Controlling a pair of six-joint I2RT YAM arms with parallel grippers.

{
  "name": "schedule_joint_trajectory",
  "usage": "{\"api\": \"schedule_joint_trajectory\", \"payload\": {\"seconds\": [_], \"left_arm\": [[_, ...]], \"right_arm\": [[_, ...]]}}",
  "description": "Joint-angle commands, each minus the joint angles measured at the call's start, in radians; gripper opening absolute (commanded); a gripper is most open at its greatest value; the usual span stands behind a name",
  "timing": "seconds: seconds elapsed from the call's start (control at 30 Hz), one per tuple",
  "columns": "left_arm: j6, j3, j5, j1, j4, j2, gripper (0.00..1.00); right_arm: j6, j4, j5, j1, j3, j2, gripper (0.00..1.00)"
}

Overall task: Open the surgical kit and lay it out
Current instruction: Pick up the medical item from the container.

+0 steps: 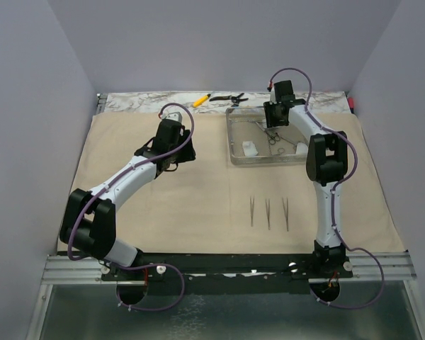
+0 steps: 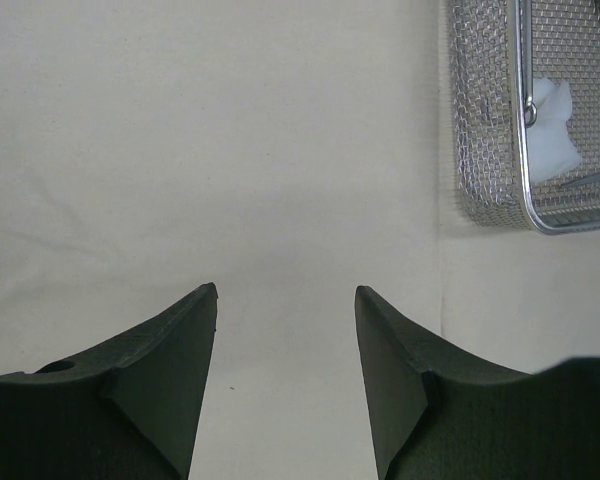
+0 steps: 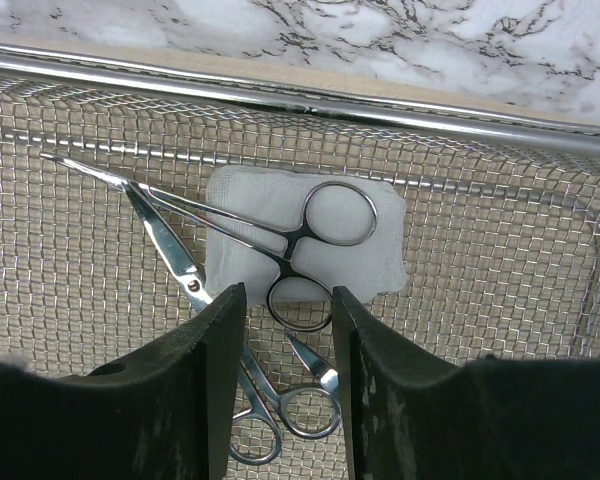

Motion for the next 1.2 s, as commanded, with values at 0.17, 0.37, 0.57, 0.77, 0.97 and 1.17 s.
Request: {"api": "schedule_joint_trajectory", "payload": {"seconds": [0.17,0.37,0.57,0.77,0.97,1.17], "left_arm": [[-0.008,0.022,-0.003,0.003,0.017,-0.007,0.59],[-0.006,0.014,-0.004,0.003,0.016,-0.021,0.59],[-0.004,0.010,-0.008,0.005,0.016,-0.035,0.59],[-0.007,0.003,-0.009,0.004,0.016,-0.044,0.59],[-0.008,0.000,-0.007,0.006,0.017,-0.046,0.59],[-0.004,-0.004,-0.011,0.008,0.016,-0.053,0.59]], "right_arm": [[0.011,-0.014,-0.074,-0.021,-0.001,0.045,0.41],[0.013,-0.020,-0.066,-0.022,0.001,0.047,0.33],[0.000,-0.004,-0.052,-0.022,-0.006,0.018,0.24],[0.023,-0.011,-0.081,-0.022,-0.041,-0.064,0.25],[0.061,0.008,-0.037,-0.023,-0.070,-0.076,0.35],[0.027,-0.014,-0.062,-0.022,-0.032,-0.020,0.25]]}}
